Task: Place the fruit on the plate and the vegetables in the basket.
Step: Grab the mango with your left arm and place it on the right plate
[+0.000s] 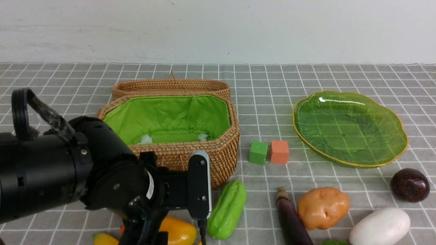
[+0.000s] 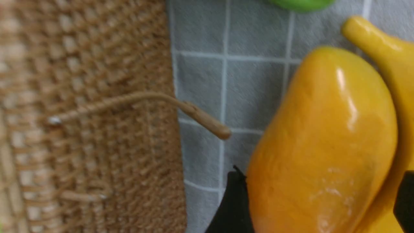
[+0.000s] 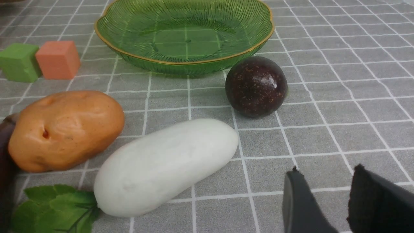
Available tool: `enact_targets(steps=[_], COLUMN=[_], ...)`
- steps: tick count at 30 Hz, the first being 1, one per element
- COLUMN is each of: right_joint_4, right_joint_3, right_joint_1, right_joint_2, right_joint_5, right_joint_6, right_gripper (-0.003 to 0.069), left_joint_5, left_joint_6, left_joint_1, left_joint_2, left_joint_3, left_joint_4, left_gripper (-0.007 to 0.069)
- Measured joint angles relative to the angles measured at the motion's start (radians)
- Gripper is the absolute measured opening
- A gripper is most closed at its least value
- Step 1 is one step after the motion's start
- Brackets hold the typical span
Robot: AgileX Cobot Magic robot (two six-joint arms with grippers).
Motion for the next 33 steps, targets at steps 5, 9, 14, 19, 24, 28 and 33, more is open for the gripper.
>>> enact_targets(steps=[5,9,14,19,24,28,33], right_joint_4=[0.0,0.0,0.0,0.0,0.0,0.0,0.0], right_joint_3=[0.0,0.0,0.0,0.0,0.0,0.0,0.0], right_joint_1=[0.0,0.0,0.0,0.0,0.0,0.0,0.0], right_joint_2=[0.0,0.0,0.0,0.0,0.0,0.0,0.0], right_joint_5=[0.0,0.0,0.0,0.0,0.0,0.0,0.0], right_joint_6=[0.0,0.0,0.0,0.0,0.0,0.0,0.0], right_gripper=[0.0242,0.0242,0.0242,0.0242,0.0242,0.0242,0.0242], left_joint_5=[-0.012,-0.018,-0.036,-0.04,-0.033,-0.011,0.017], left_joint_6=[0.0,0.0,0.0,-0.033,-0.069,-0.084,-0.118], left_joint_1=[0.0,0.0,0.0,0.0,0.0,-0.001,-0.001], left_joint_2=[0.037,0.089,0.17,0.193,0.195,0.194,0.156], left_joint_3=[-0.003,-0.003,-0.004,-0.008,-0.012,-0.012,-0.012], left_joint_4=[0.005,0.016,0.074,0.09,0.091,0.092,0.09], left_gripper=[0.0596,0.0594,0.0594,0.059,0.0558,0.0558,0.0558])
